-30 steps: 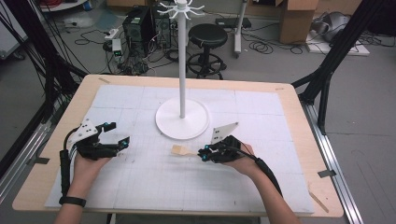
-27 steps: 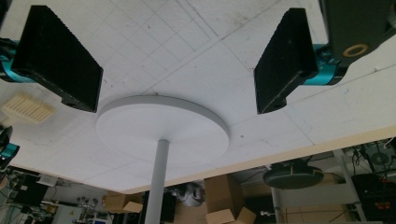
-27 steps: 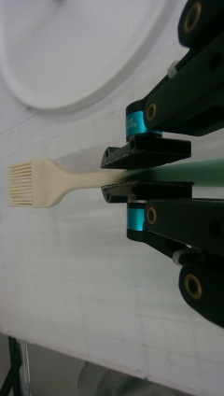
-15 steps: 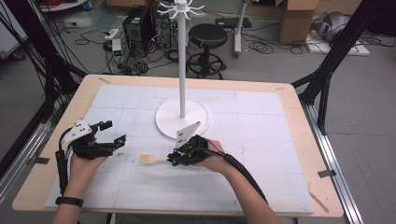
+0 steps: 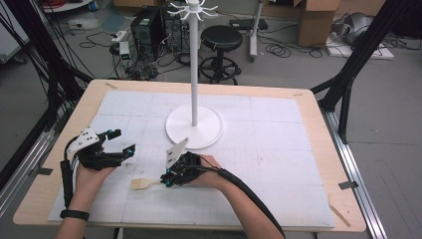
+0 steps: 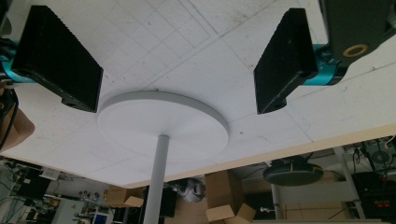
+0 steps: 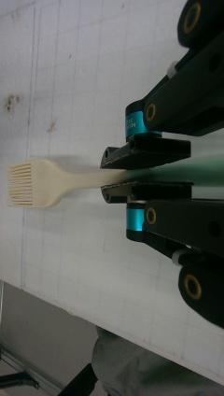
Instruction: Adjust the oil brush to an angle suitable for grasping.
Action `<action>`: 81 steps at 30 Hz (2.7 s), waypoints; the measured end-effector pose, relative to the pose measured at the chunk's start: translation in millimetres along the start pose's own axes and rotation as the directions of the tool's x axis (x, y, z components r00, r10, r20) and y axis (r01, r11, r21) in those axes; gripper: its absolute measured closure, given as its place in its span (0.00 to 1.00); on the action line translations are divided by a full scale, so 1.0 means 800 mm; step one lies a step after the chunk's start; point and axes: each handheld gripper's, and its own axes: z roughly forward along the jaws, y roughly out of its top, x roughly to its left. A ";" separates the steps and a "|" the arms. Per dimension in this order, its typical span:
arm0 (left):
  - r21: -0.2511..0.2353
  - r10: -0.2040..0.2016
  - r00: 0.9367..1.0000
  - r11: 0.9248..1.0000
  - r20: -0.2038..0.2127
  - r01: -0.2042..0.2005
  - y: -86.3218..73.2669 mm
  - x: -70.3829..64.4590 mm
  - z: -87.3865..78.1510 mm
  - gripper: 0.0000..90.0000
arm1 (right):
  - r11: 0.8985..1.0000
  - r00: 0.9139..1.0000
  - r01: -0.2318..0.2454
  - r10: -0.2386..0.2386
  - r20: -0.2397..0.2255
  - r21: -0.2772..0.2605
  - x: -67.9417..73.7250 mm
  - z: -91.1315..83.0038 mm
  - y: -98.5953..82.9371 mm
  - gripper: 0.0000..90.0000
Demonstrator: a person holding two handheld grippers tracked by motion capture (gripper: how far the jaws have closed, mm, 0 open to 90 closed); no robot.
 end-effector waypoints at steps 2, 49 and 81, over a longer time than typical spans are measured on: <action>-0.001 0.002 1.000 1.000 0.001 -0.002 0.000 0.000 0.000 0.18 | 1.000 1.000 -0.005 0.005 -0.004 0.007 0.002 0.005 0.001 0.91; 0.013 0.016 1.000 1.000 -0.002 -0.016 -0.001 -0.001 0.000 0.18 | 0.968 0.958 -0.118 0.170 0.232 -0.221 0.021 -0.146 -0.063 0.32; -0.003 0.010 1.000 1.000 -0.011 -0.010 0.000 0.001 -0.001 0.18 | 0.778 0.507 -0.321 0.623 0.596 -0.540 0.077 -0.284 -0.279 0.19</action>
